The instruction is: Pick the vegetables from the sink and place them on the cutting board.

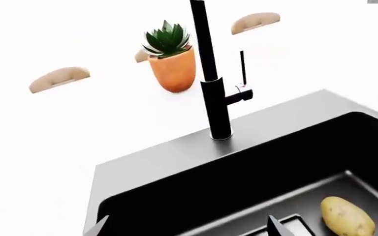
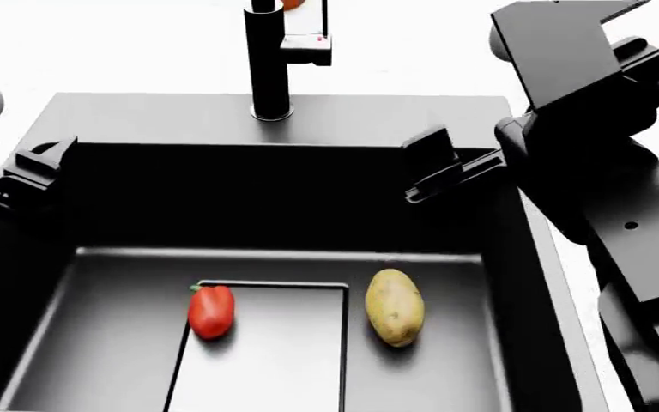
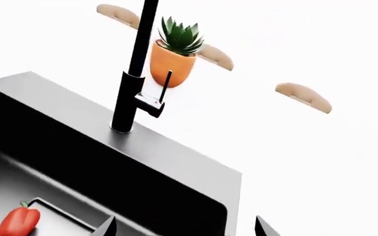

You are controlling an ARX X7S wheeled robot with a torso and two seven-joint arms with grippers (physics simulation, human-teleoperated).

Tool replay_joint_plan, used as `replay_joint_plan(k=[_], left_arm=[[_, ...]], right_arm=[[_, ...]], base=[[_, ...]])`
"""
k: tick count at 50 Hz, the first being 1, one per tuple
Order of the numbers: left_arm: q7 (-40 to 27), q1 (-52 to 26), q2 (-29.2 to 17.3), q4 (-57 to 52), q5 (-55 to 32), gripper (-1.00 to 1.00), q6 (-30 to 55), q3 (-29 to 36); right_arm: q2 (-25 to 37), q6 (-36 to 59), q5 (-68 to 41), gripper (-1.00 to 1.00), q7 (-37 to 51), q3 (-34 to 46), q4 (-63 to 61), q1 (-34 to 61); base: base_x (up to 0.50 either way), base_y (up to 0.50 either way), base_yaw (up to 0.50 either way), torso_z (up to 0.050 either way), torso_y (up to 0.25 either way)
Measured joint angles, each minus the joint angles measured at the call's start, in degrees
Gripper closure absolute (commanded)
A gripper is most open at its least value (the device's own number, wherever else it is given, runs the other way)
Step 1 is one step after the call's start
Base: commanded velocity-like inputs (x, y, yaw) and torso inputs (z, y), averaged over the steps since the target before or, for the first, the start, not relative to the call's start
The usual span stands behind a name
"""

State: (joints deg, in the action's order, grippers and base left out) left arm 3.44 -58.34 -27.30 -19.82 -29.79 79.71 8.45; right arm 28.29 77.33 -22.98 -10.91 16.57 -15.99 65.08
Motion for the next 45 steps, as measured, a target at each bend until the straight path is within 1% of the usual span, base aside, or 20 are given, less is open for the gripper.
replay_joint_plan(k=[7, 11, 22, 40, 45], left_arm=[[0.84, -2.29, 0.07, 3.75, -0.37, -1.0, 1.55, 1.53], [1.15, -2.96, -0.29, 5.02, -0.52, -1.0, 2.14, 2.16], [1.58, -2.5, -0.79, 7.91, -0.57, -1.0, 1.67, 3.08], [1.34, -1.08, -1.26, 8.04, -1.65, -1.0, 2.24, 2.18], [1.19, -0.82, -1.33, 7.9, -1.96, -1.0, 2.52, 1.78]], right_arm=[[-1.07, 2.24, -0.11, -1.0, 0.07, -0.32, 4.39, 2.91], [-1.18, 3.61, -0.57, -1.0, 0.0, -0.27, 4.93, 3.01], [-1.06, 6.45, -1.95, -1.0, 0.25, 0.03, 3.35, 1.15], [-0.88, 8.76, -3.89, -1.0, 0.74, 0.03, 1.3, -0.55], [-1.2, 9.3, -4.59, -1.0, 0.86, -0.22, 1.2, -1.04]], base=[[0.0, 0.0, 0.0, 0.0, 0.0], [0.2, 0.0, 0.0, 0.0, 0.0], [0.29, 0.0, 0.0, 0.0, 0.0], [0.29, 0.0, 0.0, 0.0, 0.001], [0.05, 0.0, 0.0, 0.0, 0.0]])
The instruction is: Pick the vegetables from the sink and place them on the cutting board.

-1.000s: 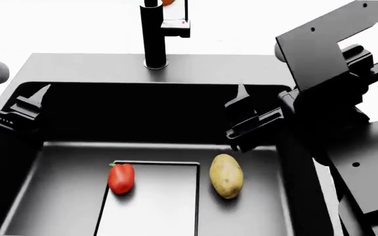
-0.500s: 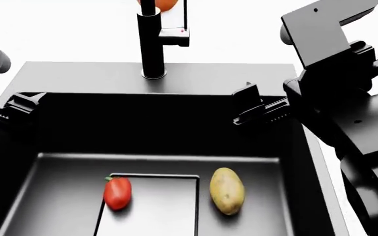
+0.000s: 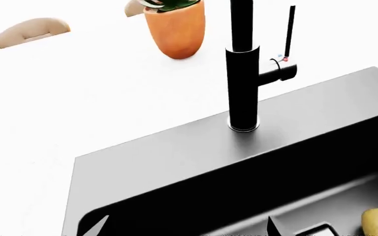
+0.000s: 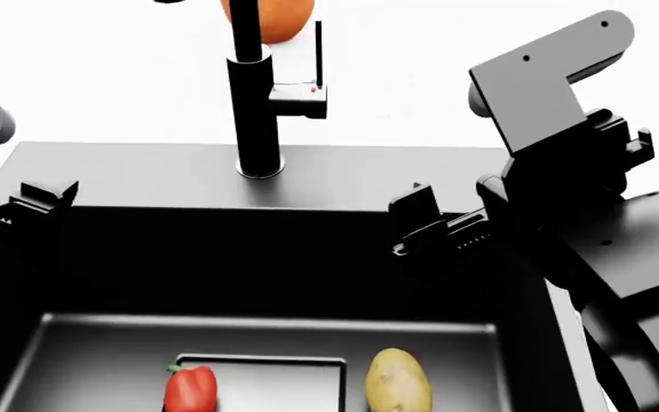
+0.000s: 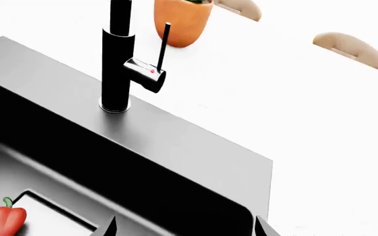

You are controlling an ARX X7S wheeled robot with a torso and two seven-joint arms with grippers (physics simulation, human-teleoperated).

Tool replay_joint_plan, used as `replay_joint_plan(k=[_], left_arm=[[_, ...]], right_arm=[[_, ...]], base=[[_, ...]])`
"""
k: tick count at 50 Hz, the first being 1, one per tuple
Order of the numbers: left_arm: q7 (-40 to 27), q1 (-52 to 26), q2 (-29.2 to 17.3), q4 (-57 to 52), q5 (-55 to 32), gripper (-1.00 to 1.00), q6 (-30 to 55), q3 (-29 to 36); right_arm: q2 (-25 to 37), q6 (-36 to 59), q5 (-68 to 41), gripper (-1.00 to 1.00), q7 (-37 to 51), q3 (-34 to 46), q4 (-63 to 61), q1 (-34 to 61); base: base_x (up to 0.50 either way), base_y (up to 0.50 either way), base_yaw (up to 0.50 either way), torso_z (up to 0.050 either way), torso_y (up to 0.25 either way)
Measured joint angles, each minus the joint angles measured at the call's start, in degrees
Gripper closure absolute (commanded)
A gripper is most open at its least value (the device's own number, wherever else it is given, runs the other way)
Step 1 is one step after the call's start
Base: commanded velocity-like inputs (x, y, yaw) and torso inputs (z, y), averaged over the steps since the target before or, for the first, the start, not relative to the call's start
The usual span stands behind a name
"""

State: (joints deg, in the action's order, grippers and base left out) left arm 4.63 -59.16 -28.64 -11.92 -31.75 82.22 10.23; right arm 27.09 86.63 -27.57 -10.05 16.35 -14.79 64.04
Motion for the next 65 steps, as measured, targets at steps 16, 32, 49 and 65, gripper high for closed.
replay_joint_plan(k=[16, 32, 49, 65], left_arm=[[1.24, 3.07, -1.69, -2.77, -1.25, -1.0, -1.24, 3.22], [-8.91, 3.66, -7.52, 0.55, -16.07, -1.0, -8.72, 8.91], [-11.69, 5.66, -8.89, 1.35, -20.16, -1.0, -11.08, 9.84], [-12.24, 7.66, -9.85, 0.21, -22.21, -1.0, -11.17, 9.7]], right_arm=[[-1.64, 3.24, -3.68, -1.0, 0.56, 1.04, -0.32, -0.1], [-0.25, -6.48, -19.46, -1.0, 13.07, 10.67, 12.16, 1.8], [-5.14, -14.68, -18.3, -1.0, 12.19, 18.81, 29.78, 1.05], [-9.57, -22.32, -15.08, -1.0, 7.68, 23.1, 45.06, 0.9]], base=[[0.0, 0.0, 0.0, 0.0, 0.0], [0.0, 0.0, 0.0, 0.0, 0.0], [0.0, 0.0, 0.0, 0.0, 0.0], [0.0, 0.0, 0.0, 0.0, 0.0]])
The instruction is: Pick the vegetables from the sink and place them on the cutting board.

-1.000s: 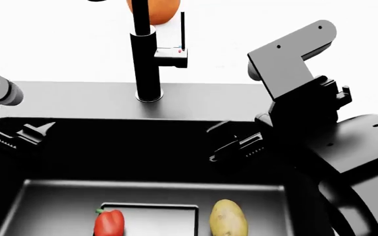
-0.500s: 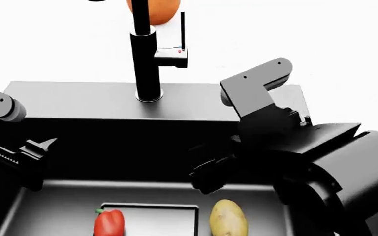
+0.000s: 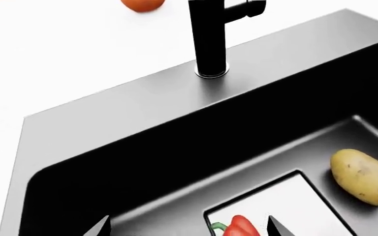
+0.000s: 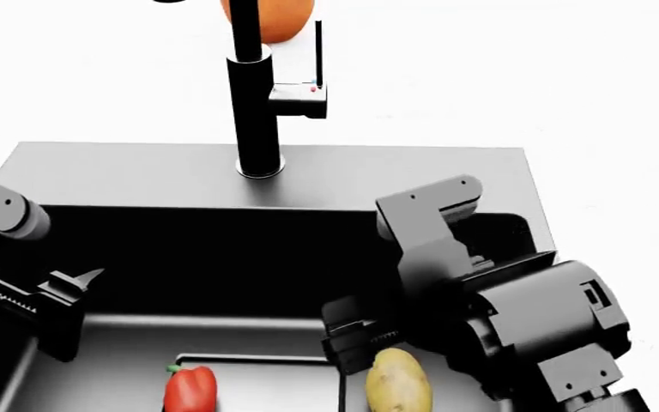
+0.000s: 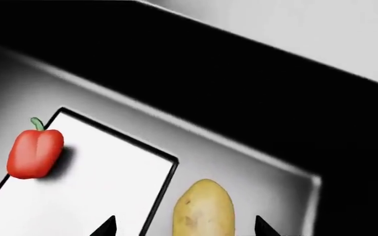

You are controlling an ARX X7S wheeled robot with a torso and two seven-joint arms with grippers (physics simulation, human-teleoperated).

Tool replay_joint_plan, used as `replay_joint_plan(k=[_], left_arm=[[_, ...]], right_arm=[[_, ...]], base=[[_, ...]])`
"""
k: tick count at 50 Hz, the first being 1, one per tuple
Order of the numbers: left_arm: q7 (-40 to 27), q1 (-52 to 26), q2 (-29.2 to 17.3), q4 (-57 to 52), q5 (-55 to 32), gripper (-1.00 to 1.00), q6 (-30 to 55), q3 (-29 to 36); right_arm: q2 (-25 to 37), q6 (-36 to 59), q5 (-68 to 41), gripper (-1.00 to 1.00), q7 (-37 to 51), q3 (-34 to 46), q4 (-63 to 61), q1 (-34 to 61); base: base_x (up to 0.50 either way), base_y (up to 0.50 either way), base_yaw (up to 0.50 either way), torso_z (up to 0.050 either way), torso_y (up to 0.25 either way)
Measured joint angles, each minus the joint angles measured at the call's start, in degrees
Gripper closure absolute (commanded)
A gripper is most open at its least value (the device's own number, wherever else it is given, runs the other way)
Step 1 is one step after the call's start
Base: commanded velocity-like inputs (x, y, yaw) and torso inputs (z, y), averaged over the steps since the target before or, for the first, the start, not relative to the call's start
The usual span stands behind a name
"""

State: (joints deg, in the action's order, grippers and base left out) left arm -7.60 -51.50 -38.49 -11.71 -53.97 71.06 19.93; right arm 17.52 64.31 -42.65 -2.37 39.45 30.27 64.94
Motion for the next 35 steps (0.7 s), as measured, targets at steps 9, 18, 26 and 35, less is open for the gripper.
replay_joint_plan(k=[9, 18, 26, 35], left_arm=[[-0.39, 0.61, 0.04, -0.48, -0.73, -1.0, 0.16, 0.09], [-0.42, 1.87, -0.75, -1.09, -1.67, -1.0, 0.0, -0.61], [-0.52, 2.6, -1.02, -1.31, -1.99, -1.0, -0.17, -0.67], [-0.31, 3.26, -0.76, -0.99, -1.81, -1.0, -0.79, 0.07]], right_arm=[[-3.75, -6.48, 3.07, -1.0, -3.73, 2.02, 12.79, 2.04], [-9.71, -15.59, 7.54, -1.0, -9.08, 3.34, 30.69, 4.74], [-12.53, -19.47, 13.34, -1.0, -11.3, -0.21, 38.27, 4.19], [-14.04, -21.05, 22.13, -1.0, -12.72, -8.05, 42.02, 2.73]], base=[[0.0, 0.0, 0.0, 0.0, 0.0], [0.0, 0.0, 0.0, 0.0, 0.0], [0.0, 0.0, 0.0, 0.0, 0.0], [0.0, 0.0, 0.0, 0.0, 0.0]])
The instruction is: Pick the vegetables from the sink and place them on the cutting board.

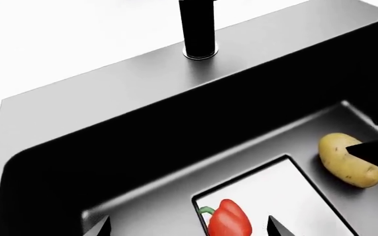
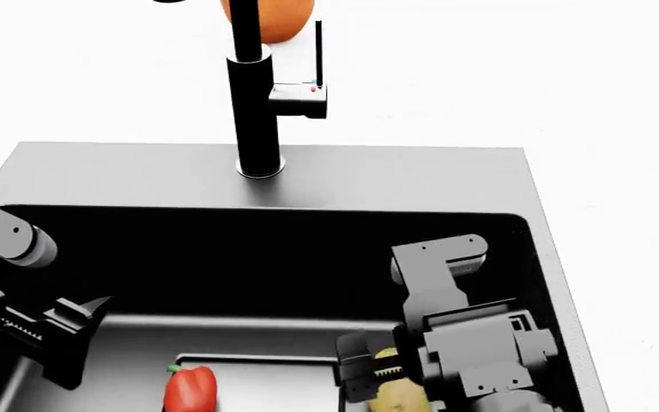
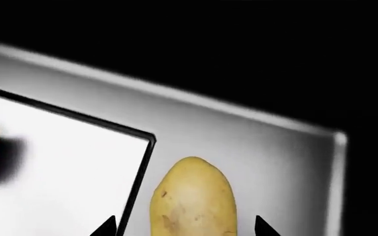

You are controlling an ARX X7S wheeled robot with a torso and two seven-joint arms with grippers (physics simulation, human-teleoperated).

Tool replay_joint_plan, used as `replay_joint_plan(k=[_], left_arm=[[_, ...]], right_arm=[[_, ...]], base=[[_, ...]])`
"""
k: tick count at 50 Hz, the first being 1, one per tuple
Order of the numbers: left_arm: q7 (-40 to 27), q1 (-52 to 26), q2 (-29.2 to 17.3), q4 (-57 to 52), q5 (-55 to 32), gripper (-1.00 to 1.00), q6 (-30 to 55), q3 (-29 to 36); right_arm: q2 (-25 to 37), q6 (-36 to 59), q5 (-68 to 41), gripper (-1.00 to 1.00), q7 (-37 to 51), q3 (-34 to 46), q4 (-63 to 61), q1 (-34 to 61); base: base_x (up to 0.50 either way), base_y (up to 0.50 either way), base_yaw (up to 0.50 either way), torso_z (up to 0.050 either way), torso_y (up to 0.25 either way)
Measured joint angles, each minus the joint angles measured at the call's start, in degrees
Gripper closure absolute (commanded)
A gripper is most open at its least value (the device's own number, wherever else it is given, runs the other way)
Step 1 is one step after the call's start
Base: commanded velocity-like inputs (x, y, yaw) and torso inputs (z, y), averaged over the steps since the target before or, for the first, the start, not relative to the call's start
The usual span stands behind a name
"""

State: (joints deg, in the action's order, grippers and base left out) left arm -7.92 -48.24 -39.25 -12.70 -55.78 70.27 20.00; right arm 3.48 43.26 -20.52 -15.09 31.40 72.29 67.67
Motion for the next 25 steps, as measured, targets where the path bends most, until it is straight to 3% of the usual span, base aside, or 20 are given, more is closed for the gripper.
replay_joint_plan(k=[25], left_arm=[[0.87, 1.73, -0.69, 1.13, 0.02, -1.0, -1.7, 0.35]], right_arm=[[-2.14, 1.44, 15.6, -1.0, -1.74, -15.2, 2.36, -2.27]], base=[[0.0, 0.0, 0.0, 0.0, 0.0]])
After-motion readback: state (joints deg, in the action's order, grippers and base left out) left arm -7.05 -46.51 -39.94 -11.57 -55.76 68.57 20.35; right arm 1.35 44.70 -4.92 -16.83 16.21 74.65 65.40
